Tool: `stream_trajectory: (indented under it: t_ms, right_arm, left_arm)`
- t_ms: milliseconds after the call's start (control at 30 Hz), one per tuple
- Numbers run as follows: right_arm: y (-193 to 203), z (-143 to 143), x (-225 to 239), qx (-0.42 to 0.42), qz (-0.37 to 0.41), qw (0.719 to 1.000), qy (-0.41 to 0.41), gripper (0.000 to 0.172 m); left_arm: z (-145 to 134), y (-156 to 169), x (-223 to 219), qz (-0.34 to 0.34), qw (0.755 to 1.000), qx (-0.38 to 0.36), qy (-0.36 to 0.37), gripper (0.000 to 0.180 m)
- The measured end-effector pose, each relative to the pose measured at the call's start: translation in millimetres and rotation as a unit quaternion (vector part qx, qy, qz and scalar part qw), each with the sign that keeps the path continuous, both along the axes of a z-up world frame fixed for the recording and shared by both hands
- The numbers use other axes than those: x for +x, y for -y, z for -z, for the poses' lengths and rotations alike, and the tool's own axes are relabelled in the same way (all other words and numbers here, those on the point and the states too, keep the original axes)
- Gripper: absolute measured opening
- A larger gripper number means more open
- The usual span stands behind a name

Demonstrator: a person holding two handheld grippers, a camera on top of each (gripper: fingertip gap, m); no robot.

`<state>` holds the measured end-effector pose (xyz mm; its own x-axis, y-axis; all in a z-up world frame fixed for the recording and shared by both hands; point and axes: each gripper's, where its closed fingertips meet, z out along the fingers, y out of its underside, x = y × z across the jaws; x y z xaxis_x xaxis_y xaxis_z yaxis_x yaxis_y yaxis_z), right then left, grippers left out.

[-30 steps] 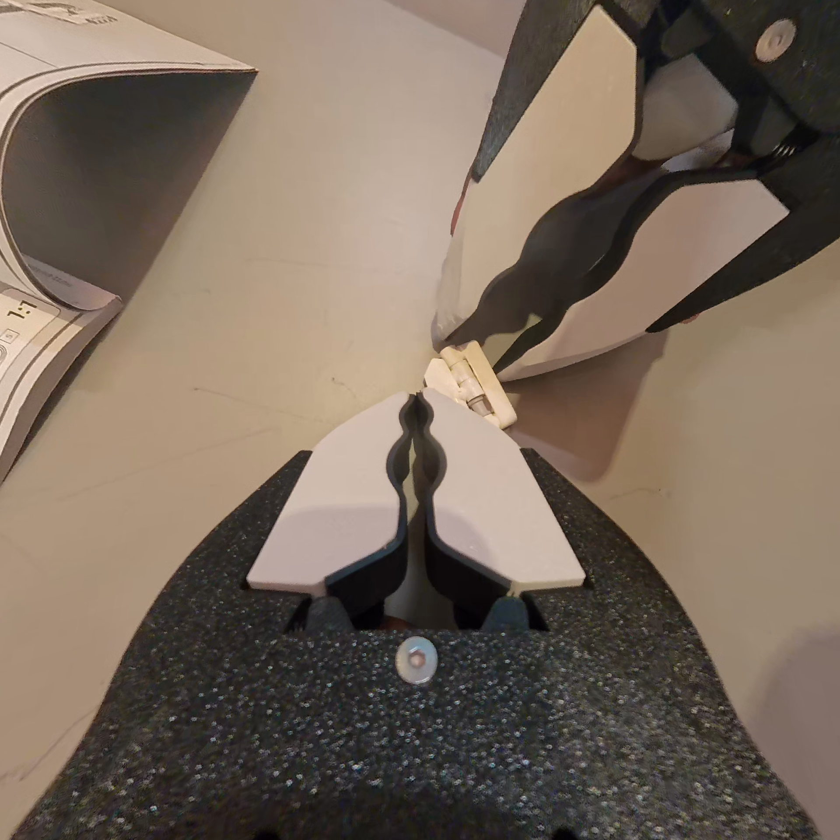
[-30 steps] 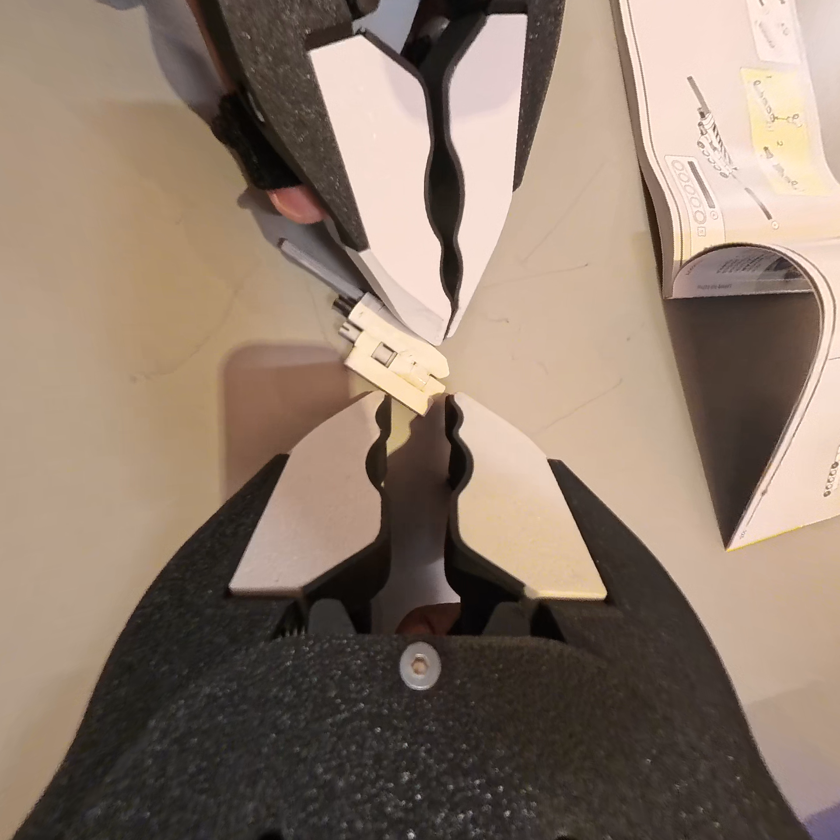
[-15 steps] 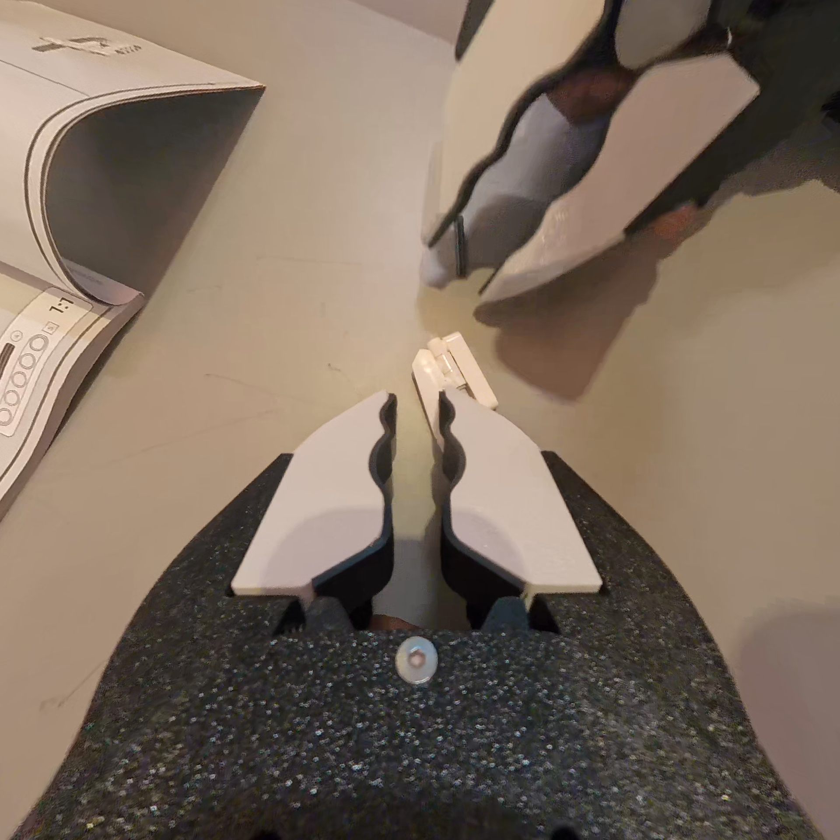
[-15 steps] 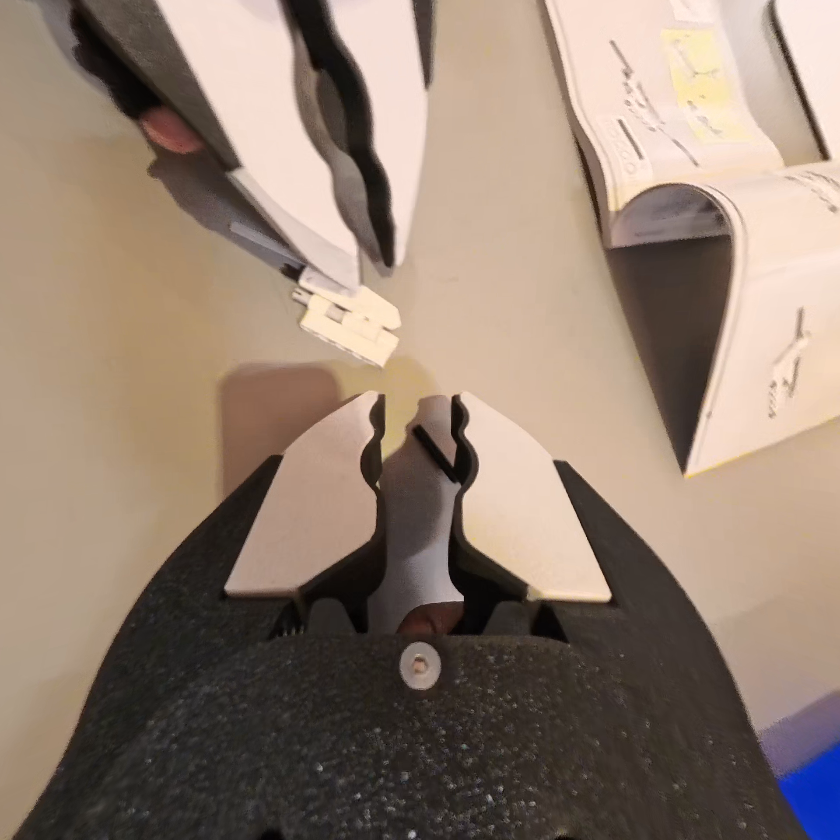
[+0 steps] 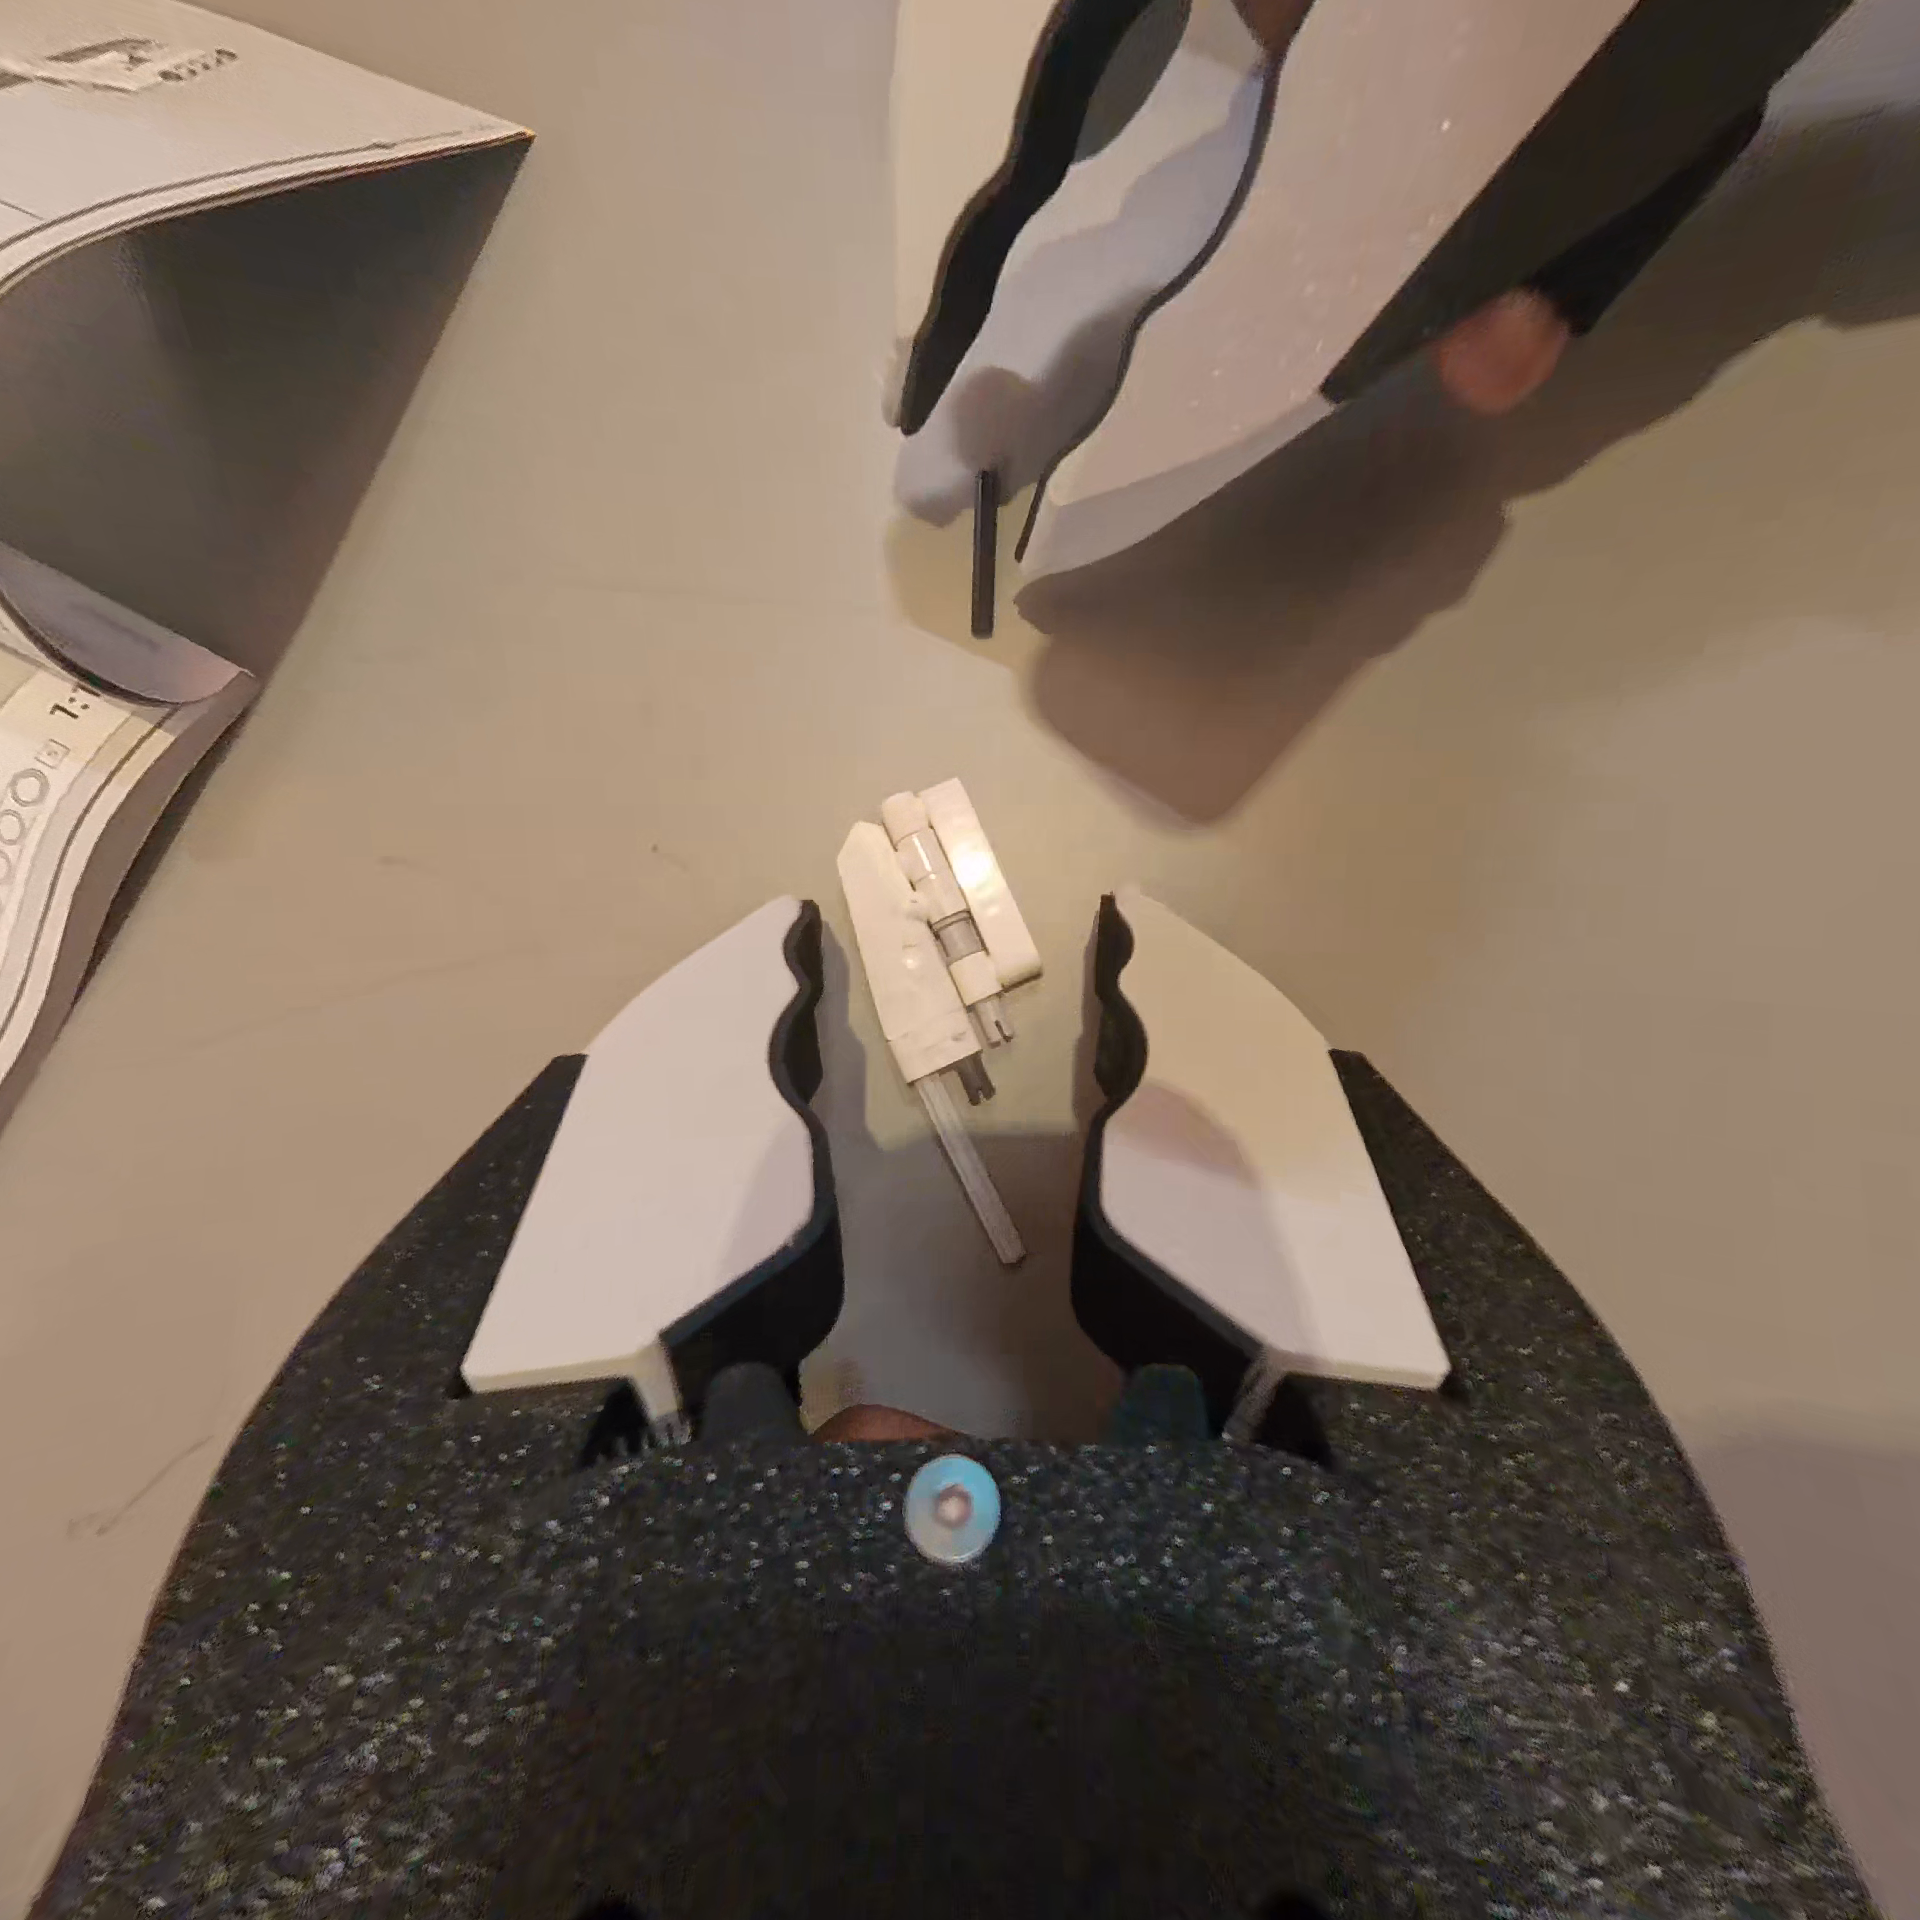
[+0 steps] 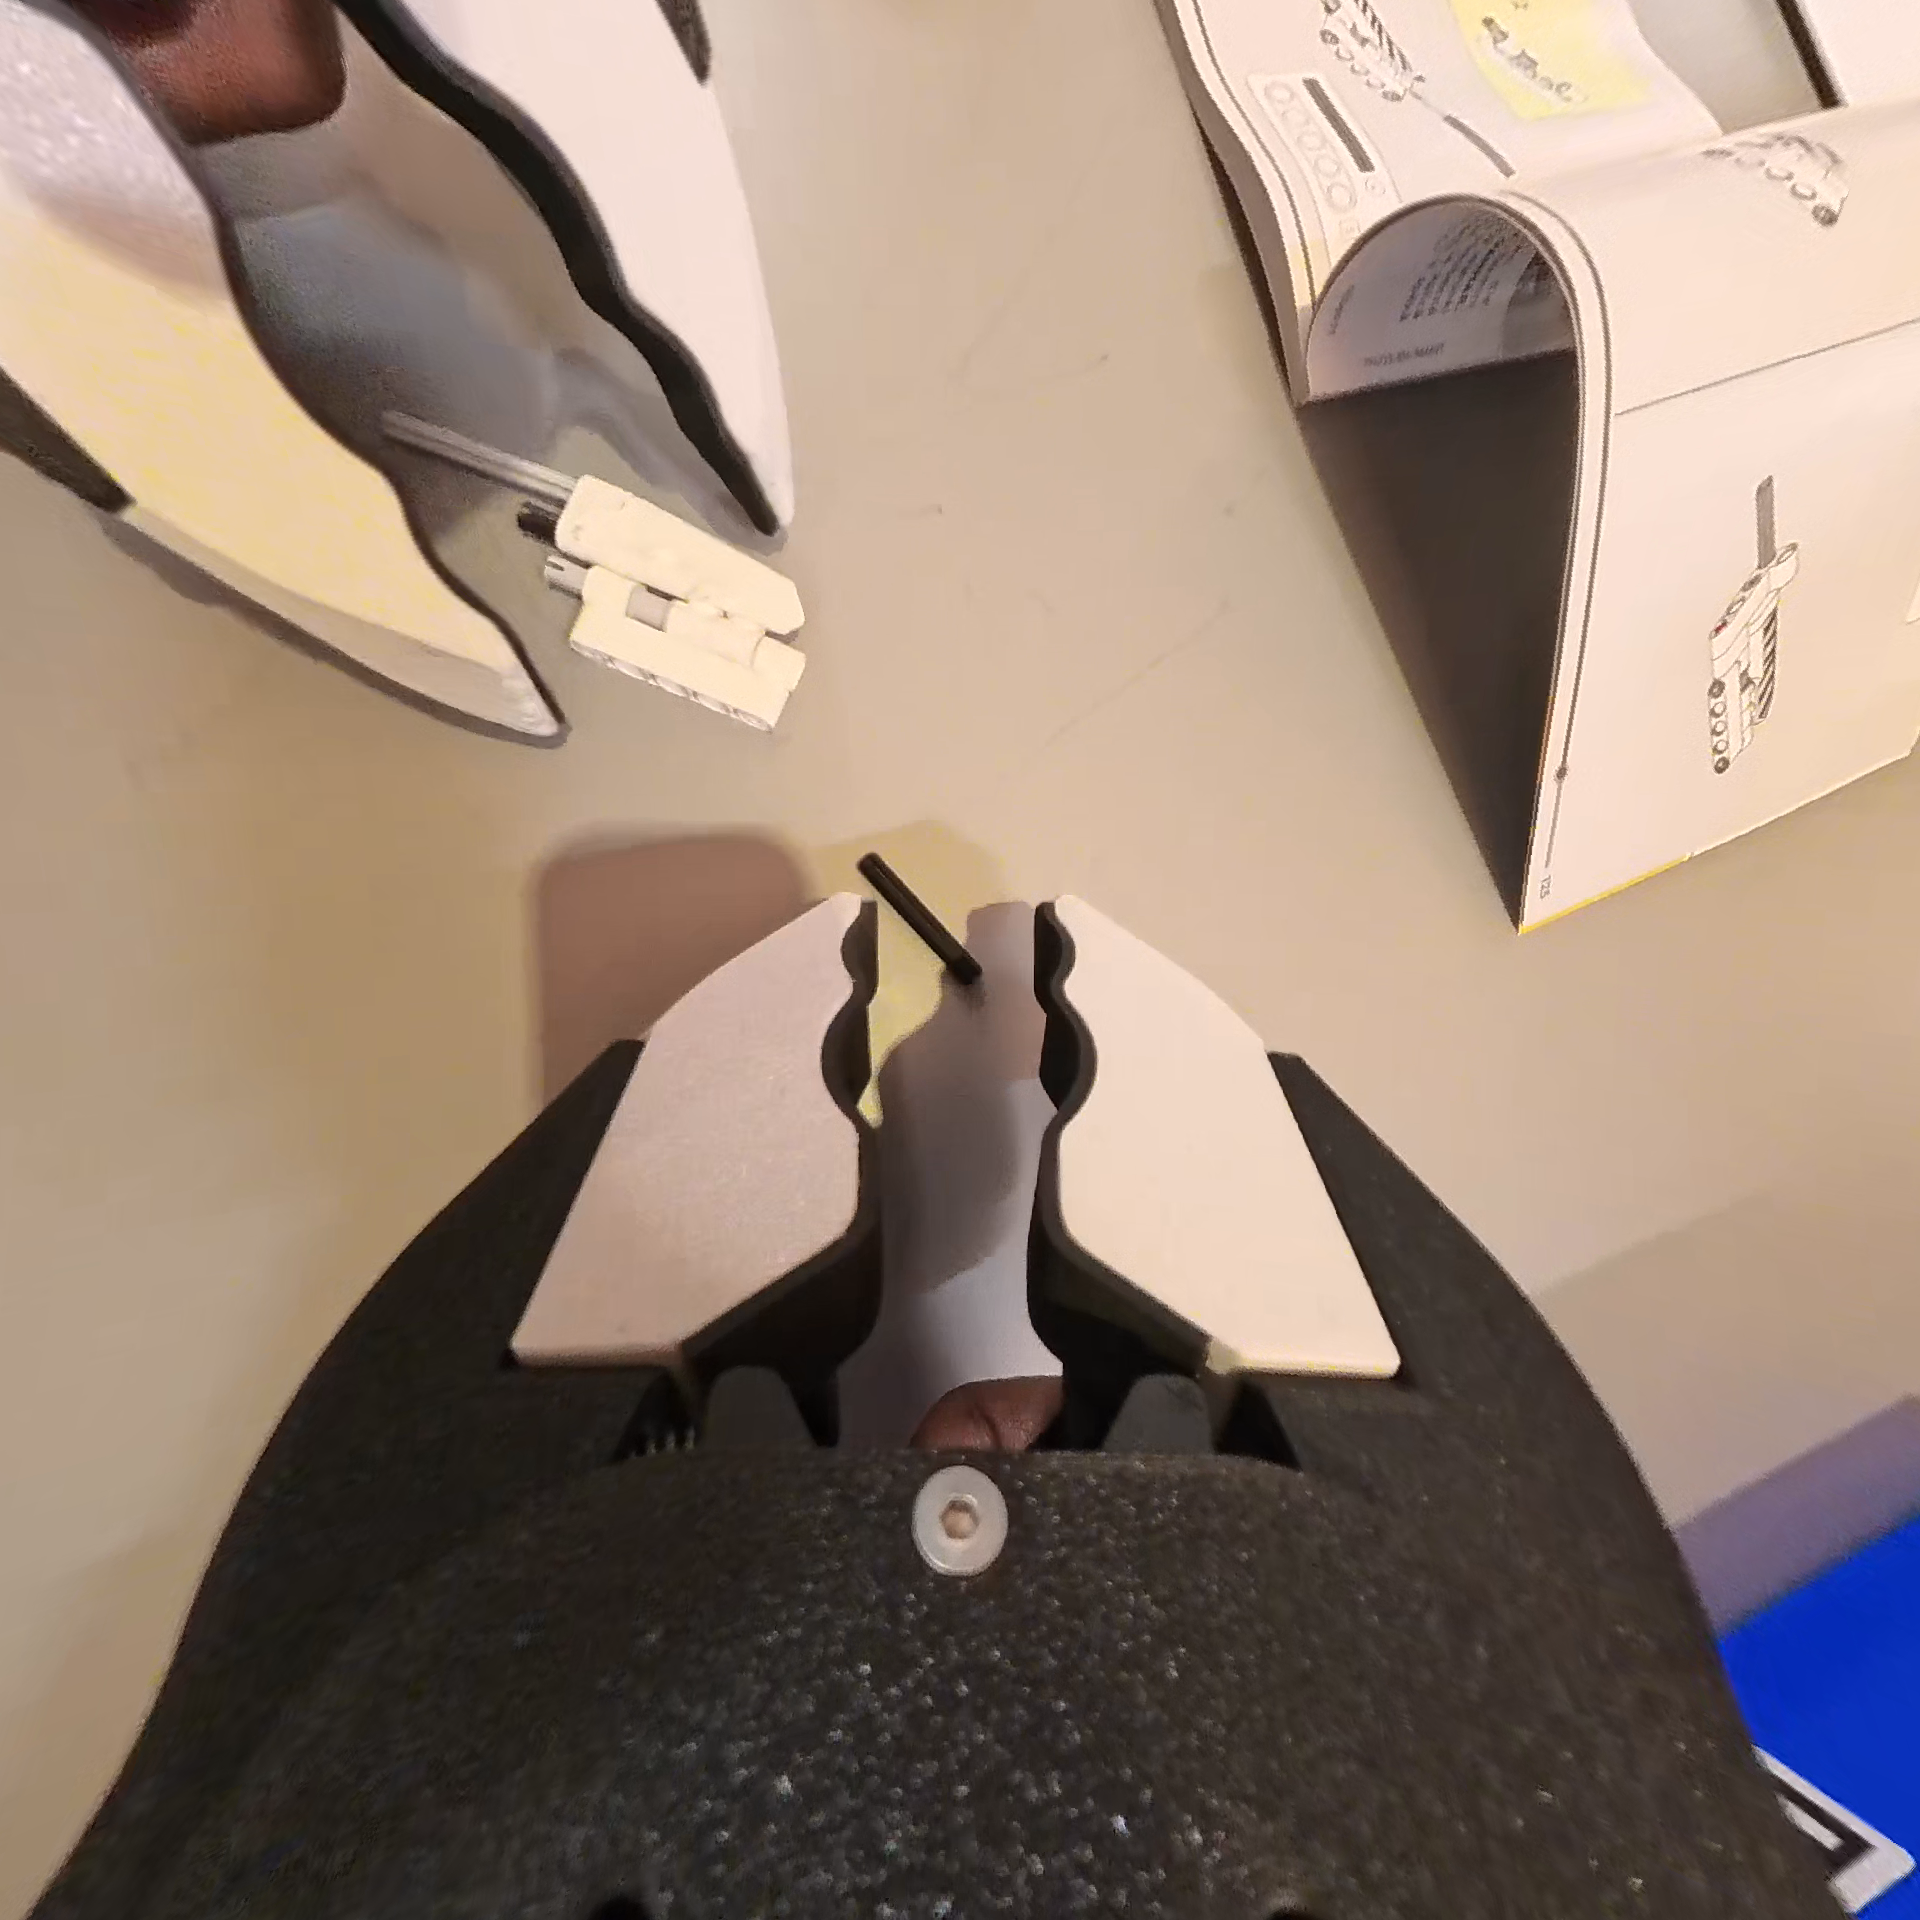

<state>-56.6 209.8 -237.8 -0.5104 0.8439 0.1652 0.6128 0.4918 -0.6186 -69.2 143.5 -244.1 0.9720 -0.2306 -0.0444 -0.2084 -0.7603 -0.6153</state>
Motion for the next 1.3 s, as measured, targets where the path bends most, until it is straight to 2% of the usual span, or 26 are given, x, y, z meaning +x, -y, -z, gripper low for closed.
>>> stream_trajectory:
  t_ms: [267, 600, 867, 1100, 1300]
  right_arm:
    - [-2, 9, 6, -0.025, -0.01, 0.999, 0.027, 0.027]
    - [11, 10, 9, -0.028, -0.043, 0.998, 0.029, 0.022]
    - [18, 3, 7, -0.03, -0.06, 0.998, 0.006, 0.022]
    - [51, -6, -4, -0.03, -0.131, 0.989, -0.055, 0.022]
    - [61, -6, -11, 0.001, -0.165, 0.982, -0.095, 0.022]
  left_arm:
    - [3, -3, -9, 0.016, 0.999, 0.001, -0.032, 0.039]
    - [3, 5, -9, 0.111, 0.993, -0.007, -0.028, 0.037]
    - [-11, 8, -8, 0.108, 0.994, -0.002, 0.002, 0.04]
    - [-4, 11, -18, 0.062, 0.996, -0.02, 0.055, 0.038]
    - [-9, 15, -13, 0.07, 0.996, -0.001, 0.06, 0.038]
